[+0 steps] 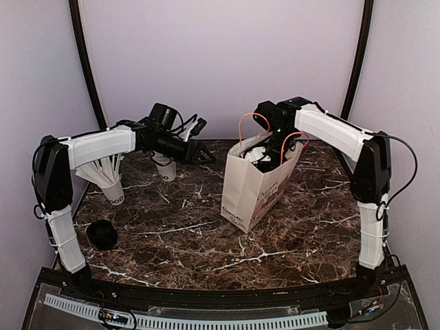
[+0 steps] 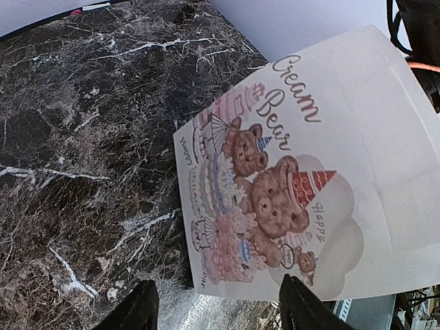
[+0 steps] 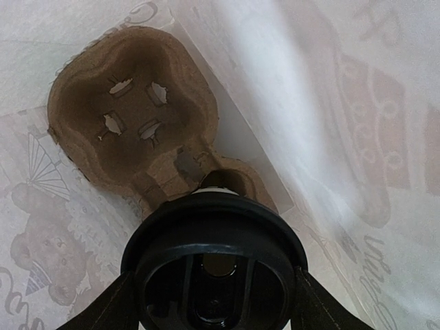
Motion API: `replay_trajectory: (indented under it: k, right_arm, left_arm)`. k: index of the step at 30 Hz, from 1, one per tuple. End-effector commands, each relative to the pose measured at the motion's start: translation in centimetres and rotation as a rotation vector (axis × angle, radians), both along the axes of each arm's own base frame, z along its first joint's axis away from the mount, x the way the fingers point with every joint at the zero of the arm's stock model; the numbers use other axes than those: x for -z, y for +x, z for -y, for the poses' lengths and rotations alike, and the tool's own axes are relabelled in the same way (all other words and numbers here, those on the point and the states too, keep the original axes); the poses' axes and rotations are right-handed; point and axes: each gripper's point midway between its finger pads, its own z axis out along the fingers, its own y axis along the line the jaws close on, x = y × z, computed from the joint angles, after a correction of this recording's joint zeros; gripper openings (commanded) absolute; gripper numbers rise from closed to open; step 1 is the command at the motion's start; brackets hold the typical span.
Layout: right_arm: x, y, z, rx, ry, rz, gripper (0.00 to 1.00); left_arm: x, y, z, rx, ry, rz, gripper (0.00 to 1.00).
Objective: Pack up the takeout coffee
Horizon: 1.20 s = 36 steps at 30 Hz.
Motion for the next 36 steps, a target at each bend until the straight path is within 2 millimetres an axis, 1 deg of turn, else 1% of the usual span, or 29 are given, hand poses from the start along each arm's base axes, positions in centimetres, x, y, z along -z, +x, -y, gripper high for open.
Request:
replay_trajectory:
  k: [1,6,8,10,14,18,21,25,29,32,34,36]
  right_arm:
    - [0.7,-5.6,0.9,0.004,-0.057,-0.152,0.52]
    - [-0.4,-8.9,0.1,0.001,-0.005,-0.207,0.53]
    - [-0.4,-9.4,-0.3,0.018,0.030,-0.244,0.52]
    - [0.0,-9.1,-0.6,0.052,0.076,-0.261,0.52]
    - [1.8,-7.8,-0.5,0.101,0.111,-0.227,0.51]
    - [3.4,-6.9,-0.2,0.136,0.108,-0.214,0.51]
    - [4.4,-6.3,-0.4,0.159,0.111,-0.199,0.50]
    - [6.2,-5.2,-0.6,0.241,0.089,-0.189,0.48]
    - [7.8,-5.2,-0.9,0.298,0.066,-0.192,0.48]
    - [8.8,-5.8,-0.8,0.312,0.012,-0.168,0.48]
    - [9.3,-6.3,-0.7,0.312,-0.020,-0.156,0.47]
    - [9.3,-6.5,-0.7,0.316,-0.043,-0.139,0.48]
  left_arm:
    - [-2.2,-0.8,-0.4,0.019,-0.025,0.052,0.63]
    - [-1.9,-0.9,-0.4,0.021,-0.025,0.049,0.63]
    - [-1.8,-0.9,-0.3,0.023,-0.032,0.047,0.63]
    - [-1.8,-1.0,-0.2,0.027,-0.043,0.046,0.63]
    - [-2.3,-1.0,0.0,0.033,-0.056,0.053,0.63]
    - [-2.8,-1.2,-0.3,0.034,-0.049,0.067,0.63]
    - [-2.7,-1.2,-0.4,0.030,-0.041,0.069,0.63]
    - [-2.6,-1.2,-0.5,0.027,-0.041,0.066,0.63]
    - [-2.6,-1.2,-0.4,0.026,-0.045,0.064,0.63]
    - [-2.7,-1.2,-0.4,0.028,-0.048,0.068,0.63]
    - [-2.7,-1.2,-0.3,0.032,-0.049,0.067,0.63]
    - [-2.9,-1.2,-0.2,0.036,-0.052,0.071,0.63]
